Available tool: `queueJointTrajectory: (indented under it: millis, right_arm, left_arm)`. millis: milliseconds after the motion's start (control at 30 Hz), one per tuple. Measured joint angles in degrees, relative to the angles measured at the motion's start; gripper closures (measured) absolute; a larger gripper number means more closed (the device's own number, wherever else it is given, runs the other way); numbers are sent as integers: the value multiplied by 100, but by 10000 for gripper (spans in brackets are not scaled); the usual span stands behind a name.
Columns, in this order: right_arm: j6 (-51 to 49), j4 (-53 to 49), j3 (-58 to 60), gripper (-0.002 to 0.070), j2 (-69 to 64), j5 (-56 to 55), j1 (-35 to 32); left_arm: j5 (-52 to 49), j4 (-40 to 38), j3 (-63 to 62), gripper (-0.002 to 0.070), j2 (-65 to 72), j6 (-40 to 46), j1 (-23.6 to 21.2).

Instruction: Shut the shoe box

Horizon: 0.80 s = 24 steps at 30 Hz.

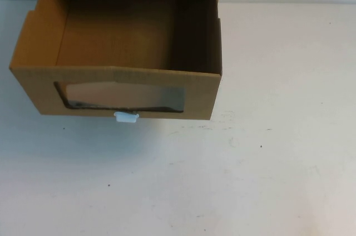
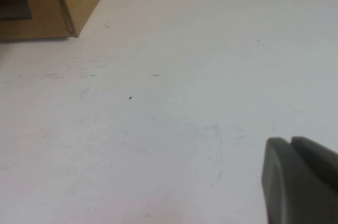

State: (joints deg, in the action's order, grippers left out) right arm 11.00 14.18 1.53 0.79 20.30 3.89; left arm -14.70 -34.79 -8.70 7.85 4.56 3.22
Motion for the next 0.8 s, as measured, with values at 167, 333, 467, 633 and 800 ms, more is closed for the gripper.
queueJointTrajectory:
  millis: [167,333,467,633,800]
  right_arm:
    - [0,0,0,687,0,0,0]
    - [0,0,0,687,0,0,0]
    - [0,0,0,687,0,0,0]
    - [0,0,0,687,0,0,0]
    - [0,0,0,687,0,0,0]
  left_arm:
    - [-1152,91,-1804,677,1900,922,0]
    - [-1959,91,-3946,677,3919,1832,0]
    - [-2516,68,-5636,677,5395,2305,0]
    - [-2977,-148,-7440,677,6871,2795,0]
    - [-3284,-229,-8936,677,8141,2885,0]
